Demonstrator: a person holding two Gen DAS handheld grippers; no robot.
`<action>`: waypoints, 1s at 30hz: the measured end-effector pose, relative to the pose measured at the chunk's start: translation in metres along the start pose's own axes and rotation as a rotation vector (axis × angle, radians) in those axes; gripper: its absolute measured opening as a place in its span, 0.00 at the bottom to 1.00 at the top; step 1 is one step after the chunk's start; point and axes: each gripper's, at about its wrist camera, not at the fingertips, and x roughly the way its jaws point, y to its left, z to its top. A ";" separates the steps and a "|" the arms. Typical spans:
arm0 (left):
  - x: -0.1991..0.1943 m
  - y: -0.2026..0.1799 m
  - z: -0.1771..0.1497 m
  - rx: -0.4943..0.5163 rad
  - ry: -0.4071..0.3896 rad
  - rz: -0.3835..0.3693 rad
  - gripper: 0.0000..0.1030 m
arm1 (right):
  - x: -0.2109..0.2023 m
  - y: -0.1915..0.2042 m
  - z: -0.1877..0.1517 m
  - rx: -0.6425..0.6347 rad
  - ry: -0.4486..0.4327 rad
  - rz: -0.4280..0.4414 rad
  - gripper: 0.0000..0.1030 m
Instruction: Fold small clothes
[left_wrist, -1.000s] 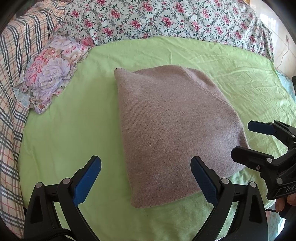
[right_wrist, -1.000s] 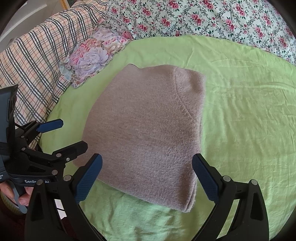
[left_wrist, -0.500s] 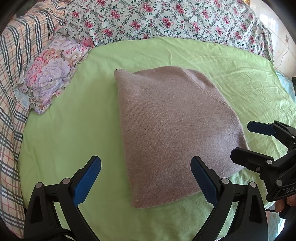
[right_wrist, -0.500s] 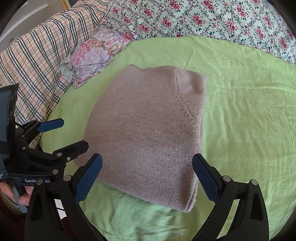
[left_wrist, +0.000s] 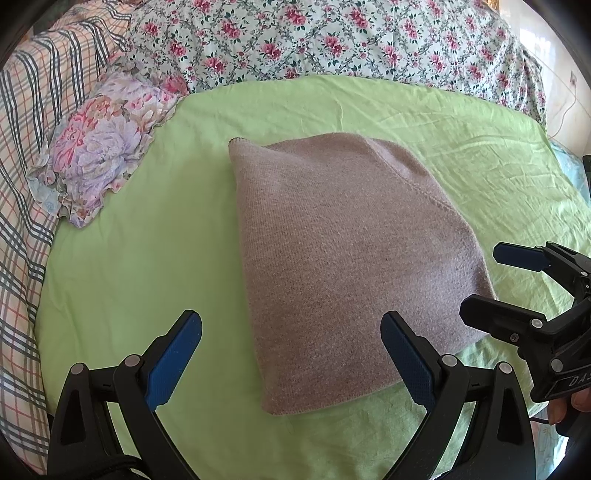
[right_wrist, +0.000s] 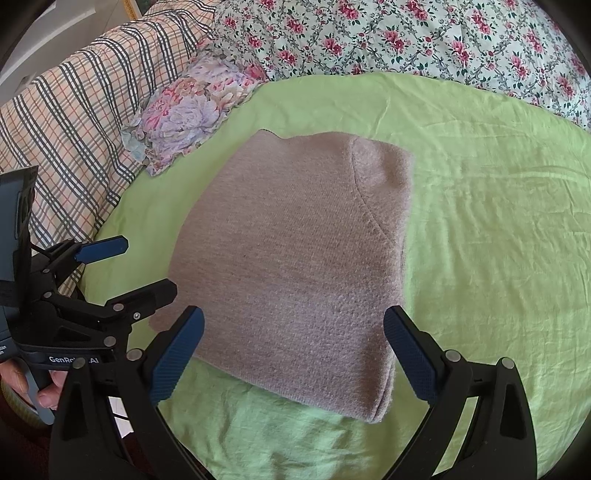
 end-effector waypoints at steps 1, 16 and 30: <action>-0.001 0.000 0.000 0.000 -0.001 0.000 0.95 | 0.000 0.000 0.000 0.000 0.000 0.001 0.95; 0.000 -0.001 0.004 -0.005 0.000 -0.002 0.95 | -0.001 0.000 0.001 0.000 -0.002 0.000 0.95; 0.003 -0.002 0.006 -0.005 0.002 -0.001 0.95 | 0.000 -0.001 0.004 -0.004 -0.005 -0.008 0.95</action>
